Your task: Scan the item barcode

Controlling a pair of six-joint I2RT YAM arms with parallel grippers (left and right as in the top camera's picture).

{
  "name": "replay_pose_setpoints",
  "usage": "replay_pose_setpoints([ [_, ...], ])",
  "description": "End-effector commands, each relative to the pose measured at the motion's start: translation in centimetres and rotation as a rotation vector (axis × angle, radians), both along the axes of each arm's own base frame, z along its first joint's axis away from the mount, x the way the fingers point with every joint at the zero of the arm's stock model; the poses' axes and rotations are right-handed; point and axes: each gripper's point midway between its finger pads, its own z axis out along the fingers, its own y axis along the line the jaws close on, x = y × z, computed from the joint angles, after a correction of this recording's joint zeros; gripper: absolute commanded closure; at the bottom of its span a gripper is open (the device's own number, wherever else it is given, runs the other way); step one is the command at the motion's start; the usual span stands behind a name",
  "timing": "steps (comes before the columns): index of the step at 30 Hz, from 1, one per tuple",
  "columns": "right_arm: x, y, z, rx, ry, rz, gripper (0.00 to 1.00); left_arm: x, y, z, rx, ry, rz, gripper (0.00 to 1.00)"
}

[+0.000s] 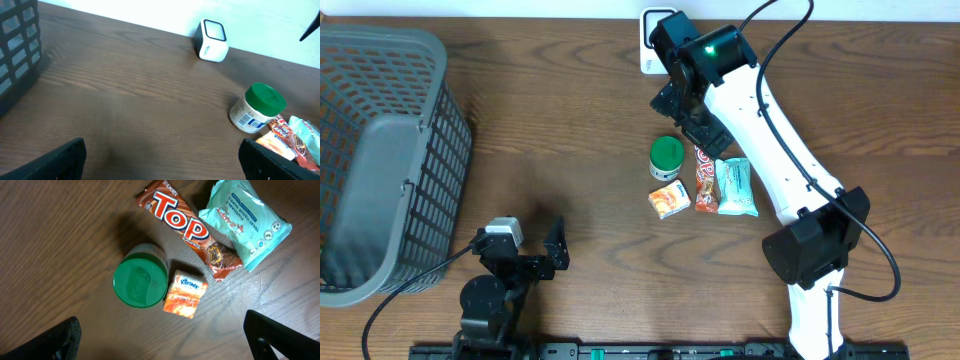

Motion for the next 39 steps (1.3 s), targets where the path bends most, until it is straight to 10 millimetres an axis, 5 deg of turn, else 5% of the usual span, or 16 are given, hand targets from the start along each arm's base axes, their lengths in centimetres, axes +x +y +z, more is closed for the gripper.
replay_pose_setpoints([
  [1, 0.7, -0.9, 1.0, -0.019, -0.038, 0.013, 0.01, -0.3, -0.1, -1.2, -0.008, 0.04, -0.008, 0.02],
  [11, 0.7, -1.7, 0.8, -0.005, 0.001, 0.213, 0.01, -0.3, -0.1, -1.2, -0.008, 0.04, -0.007, 0.02],
  [27, 1.1, -1.1, 0.6, 0.006, -0.014, 0.283, 0.01, -0.3, -0.1, -1.2, -0.008, 0.04, -0.007, 0.02],
  [39, 0.3, 1.7, -3.6, 0.117, 0.048, 0.346, 0.01, -0.3, -0.1, -1.2, -0.008, 0.04, -0.007, 0.02],
])
